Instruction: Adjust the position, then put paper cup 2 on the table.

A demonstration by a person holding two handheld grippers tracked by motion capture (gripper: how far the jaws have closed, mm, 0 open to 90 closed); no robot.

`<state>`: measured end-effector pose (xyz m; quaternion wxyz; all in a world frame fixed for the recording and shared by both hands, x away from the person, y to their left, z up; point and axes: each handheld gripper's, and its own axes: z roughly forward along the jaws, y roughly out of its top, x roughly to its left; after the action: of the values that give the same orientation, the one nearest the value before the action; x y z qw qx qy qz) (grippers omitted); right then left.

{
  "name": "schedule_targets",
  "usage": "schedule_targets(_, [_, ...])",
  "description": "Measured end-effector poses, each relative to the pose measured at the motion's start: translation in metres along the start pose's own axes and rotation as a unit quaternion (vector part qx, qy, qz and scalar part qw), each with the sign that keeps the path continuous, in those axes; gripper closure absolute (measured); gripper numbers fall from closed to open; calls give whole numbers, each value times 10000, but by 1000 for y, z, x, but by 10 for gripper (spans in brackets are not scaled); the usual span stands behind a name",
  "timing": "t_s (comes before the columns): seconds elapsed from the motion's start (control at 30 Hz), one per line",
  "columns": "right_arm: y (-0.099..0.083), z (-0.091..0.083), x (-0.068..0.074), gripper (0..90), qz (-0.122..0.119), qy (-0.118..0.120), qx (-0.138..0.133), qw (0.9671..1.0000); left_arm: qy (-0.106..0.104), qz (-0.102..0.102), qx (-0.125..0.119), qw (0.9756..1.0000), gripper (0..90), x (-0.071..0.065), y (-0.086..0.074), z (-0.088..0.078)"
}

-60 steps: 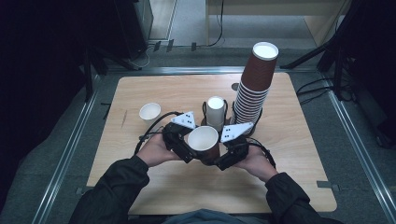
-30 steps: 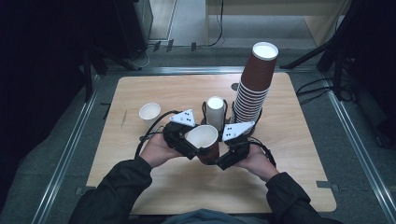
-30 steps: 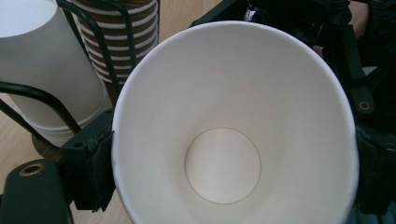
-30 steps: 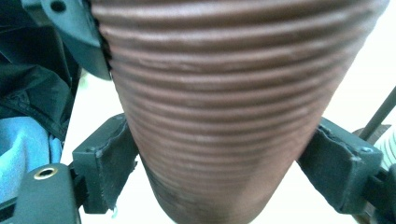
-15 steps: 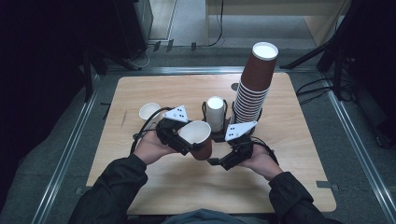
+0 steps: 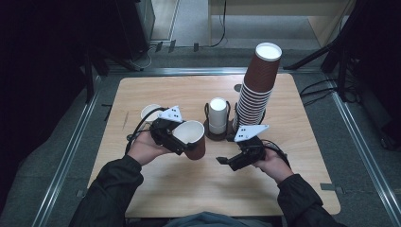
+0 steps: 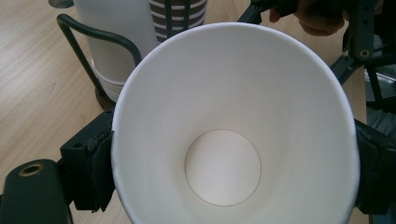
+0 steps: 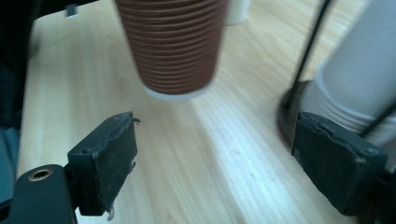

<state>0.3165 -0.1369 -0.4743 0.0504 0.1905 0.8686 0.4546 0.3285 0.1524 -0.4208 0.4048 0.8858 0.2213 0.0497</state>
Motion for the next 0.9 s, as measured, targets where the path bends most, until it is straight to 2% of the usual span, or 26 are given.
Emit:
schedule_targets(0.17, [-4,-7,-7,145,200,-292,18,9994,47,-11,16,10000,95,3,-4,-3])
schedule_targets(0.33, [-7,-15,-11,147,338,-406,-56,9986,110,-24,63,9999,95,9,-11,-7])
schedule_targets(0.47, [-9,-19,-13,150,453,-515,-15,9976,85,-13,65,9999,95,11,-16,-11])
schedule_targets(0.63, [-13,-21,-14,150,361,-511,12,9980,115,61,72,9999,94,12,-22,-18])
schedule_targets(0.9, [-16,-25,-17,150,416,-620,-22,9972,298,-129,11,9995,92,18,-37,-33])
